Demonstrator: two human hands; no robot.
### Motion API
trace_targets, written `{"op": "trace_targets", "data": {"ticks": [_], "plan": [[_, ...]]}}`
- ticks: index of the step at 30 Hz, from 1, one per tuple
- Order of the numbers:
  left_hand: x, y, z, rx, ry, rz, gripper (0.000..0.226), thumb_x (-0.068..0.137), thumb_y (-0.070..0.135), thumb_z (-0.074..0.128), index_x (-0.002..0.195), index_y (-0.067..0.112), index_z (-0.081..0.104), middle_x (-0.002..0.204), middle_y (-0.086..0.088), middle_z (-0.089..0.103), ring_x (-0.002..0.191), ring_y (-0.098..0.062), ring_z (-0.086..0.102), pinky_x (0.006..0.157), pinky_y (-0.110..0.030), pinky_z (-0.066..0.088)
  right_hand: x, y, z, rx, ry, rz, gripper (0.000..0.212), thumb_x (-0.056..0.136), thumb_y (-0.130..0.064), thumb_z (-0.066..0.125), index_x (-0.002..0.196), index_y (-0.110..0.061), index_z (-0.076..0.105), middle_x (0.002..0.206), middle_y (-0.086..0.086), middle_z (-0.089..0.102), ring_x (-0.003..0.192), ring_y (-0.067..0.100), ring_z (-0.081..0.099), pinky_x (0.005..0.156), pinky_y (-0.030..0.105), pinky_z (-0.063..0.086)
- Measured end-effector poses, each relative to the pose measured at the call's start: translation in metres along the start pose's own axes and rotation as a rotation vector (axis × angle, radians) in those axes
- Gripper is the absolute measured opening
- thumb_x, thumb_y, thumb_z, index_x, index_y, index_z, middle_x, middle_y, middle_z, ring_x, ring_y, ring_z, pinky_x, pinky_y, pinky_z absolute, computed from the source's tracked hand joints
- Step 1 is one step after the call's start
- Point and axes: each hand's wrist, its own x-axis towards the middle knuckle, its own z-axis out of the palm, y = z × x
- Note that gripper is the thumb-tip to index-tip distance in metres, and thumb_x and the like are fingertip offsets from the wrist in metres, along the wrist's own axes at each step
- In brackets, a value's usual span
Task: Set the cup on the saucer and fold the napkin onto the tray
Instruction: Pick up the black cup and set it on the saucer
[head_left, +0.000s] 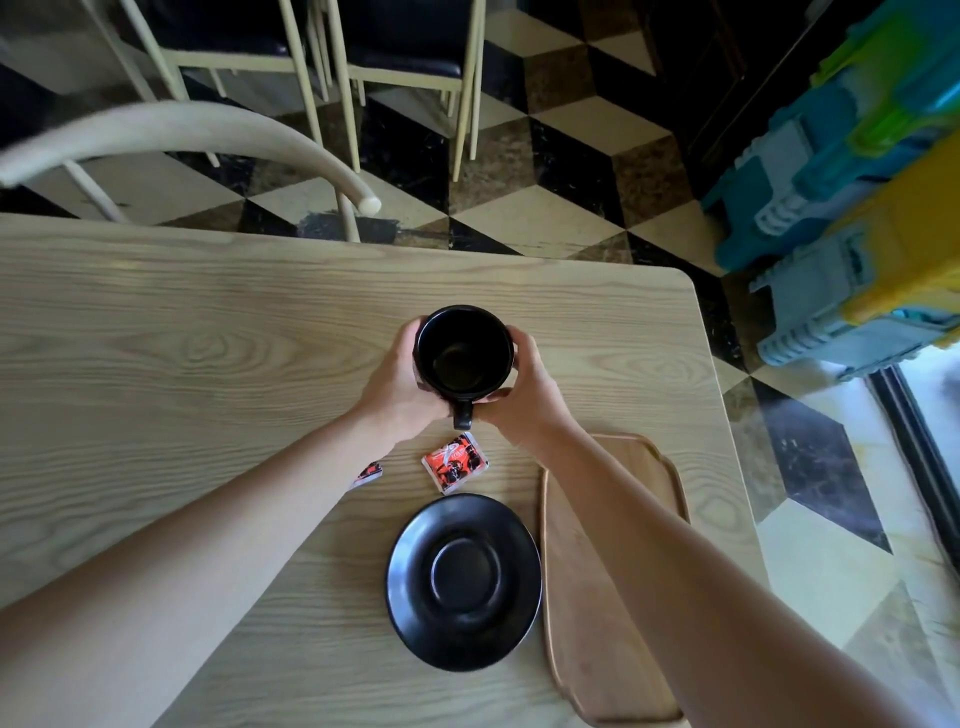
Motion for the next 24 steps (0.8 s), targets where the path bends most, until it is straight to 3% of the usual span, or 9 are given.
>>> {"op": "trace_targets", "data": {"ticks": [4, 6, 10, 14, 17, 21, 24], "plan": [[-0.029, 0.021, -0.004, 0.001, -0.016, 0.036, 0.101, 0.044, 0.007, 0.073, 0.135, 0.034, 0.040, 0.122, 0.006, 0.056, 0.109, -0.032, 0.062, 0.088, -0.041, 0.053, -0.032, -0.017, -0.009, 0.028, 0.040, -0.030, 0.103, 0.039, -0.043, 0.082, 0.130, -0.044, 0.034, 0.108, -0.017, 0.057, 0.101, 0.030, 0.068, 0.092, 0.053, 0.053], [-0.048, 0.032, -0.005, 0.008, -0.022, 0.065, 0.102, 0.038, 0.019, 0.074, 0.133, 0.036, 0.042, 0.124, 0.006, 0.057, 0.108, -0.033, 0.063, 0.091, -0.044, 0.053, -0.052, -0.027, -0.016, 0.031, 0.044, -0.043, 0.103, 0.039, -0.041, 0.083, 0.131, -0.042, 0.035, 0.107, -0.019, 0.055, 0.105, 0.029, 0.066, 0.094, 0.053, 0.052], [-0.093, 0.051, -0.009, 0.010, -0.030, 0.076, 0.095, 0.046, 0.010, 0.076, 0.130, 0.039, 0.043, 0.120, 0.008, 0.057, 0.107, -0.034, 0.062, 0.081, -0.033, 0.050, -0.103, -0.048, -0.029, 0.028, 0.051, -0.068, 0.101, 0.046, -0.033, 0.086, 0.134, -0.039, 0.036, 0.118, -0.006, 0.058, 0.105, 0.032, 0.067, 0.097, 0.052, 0.050], [-0.136, 0.065, -0.012, 0.052, -0.049, 0.063, 0.098, 0.043, 0.010, 0.078, 0.126, 0.046, 0.042, 0.122, 0.008, 0.057, 0.105, -0.033, 0.063, 0.089, -0.044, 0.055, -0.149, -0.057, -0.040, 0.051, 0.047, -0.059, 0.101, 0.054, -0.018, 0.091, 0.137, -0.035, 0.037, 0.119, -0.006, 0.057, 0.115, 0.021, 0.058, 0.101, 0.042, 0.048], [-0.161, 0.065, -0.012, 0.047, -0.062, 0.032, 0.103, 0.046, 0.003, 0.075, 0.134, 0.042, 0.038, 0.127, 0.003, 0.053, 0.102, -0.032, 0.062, 0.074, -0.036, 0.055, -0.175, -0.055, -0.042, 0.047, 0.043, -0.055, 0.101, 0.055, -0.018, 0.092, 0.138, -0.034, 0.037, 0.120, -0.005, 0.058, 0.116, 0.020, 0.055, 0.101, 0.044, 0.047], [-0.184, 0.056, -0.007, 0.044, -0.062, 0.038, 0.101, 0.043, 0.006, 0.075, 0.131, 0.041, 0.040, 0.125, 0.006, 0.054, 0.106, -0.033, 0.059, 0.086, -0.046, 0.052, -0.198, -0.046, -0.035, 0.043, 0.041, -0.046, 0.101, 0.057, -0.021, 0.092, 0.139, -0.036, 0.036, 0.124, -0.004, 0.060, 0.118, 0.020, 0.056, 0.101, 0.043, 0.048], [-0.190, 0.049, -0.006, 0.041, -0.070, 0.032, 0.103, 0.039, 0.010, 0.075, 0.132, 0.039, 0.042, 0.125, 0.002, 0.055, 0.095, -0.027, 0.055, 0.068, -0.036, 0.054, -0.205, -0.041, -0.033, 0.058, 0.030, -0.052, 0.103, 0.054, -0.023, 0.094, 0.139, -0.035, 0.038, 0.123, -0.007, 0.059, 0.119, 0.017, 0.055, 0.102, 0.039, 0.046]]}}
